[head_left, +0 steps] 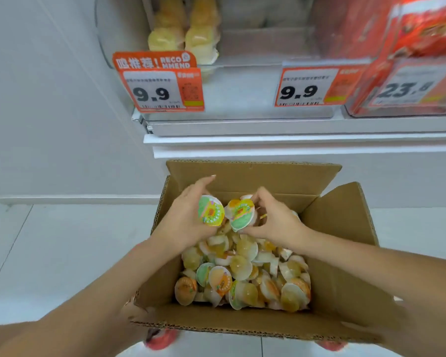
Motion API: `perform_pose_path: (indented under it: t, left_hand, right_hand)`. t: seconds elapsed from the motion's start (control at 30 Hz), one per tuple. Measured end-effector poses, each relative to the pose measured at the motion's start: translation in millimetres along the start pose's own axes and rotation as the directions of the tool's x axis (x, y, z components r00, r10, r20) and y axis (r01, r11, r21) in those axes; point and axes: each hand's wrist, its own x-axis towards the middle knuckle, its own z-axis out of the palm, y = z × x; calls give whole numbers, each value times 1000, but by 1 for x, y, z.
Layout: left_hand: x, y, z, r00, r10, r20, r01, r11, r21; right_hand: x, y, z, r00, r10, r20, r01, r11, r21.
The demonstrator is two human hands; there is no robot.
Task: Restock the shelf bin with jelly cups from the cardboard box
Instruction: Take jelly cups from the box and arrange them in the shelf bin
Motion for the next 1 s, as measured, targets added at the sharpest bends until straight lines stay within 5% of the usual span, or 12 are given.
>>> perform_pose_path:
  t: [0.2, 0.47, 0.83, 1.0]
  left_hand:
    - [-26, 72, -61, 995, 95, -8, -96, 994, -51]
    - [-27, 133, -71, 982, 124, -143, -164, 935, -316]
    - [-22, 138, -64, 953, 97, -289, -222, 869, -442]
    - [-23, 137, -59, 934, 88, -347, -222, 904, -366]
  right_hand:
    - [-47, -100, -83, 985, -172, -31, 175, 975, 140]
    - [-55, -155, -109, 951, -279, -134, 307, 909, 283]
    - [-51, -167, -117, 985, -157, -70, 171, 845, 506]
    - [-51, -164, -113, 997, -79, 5, 64, 849, 524]
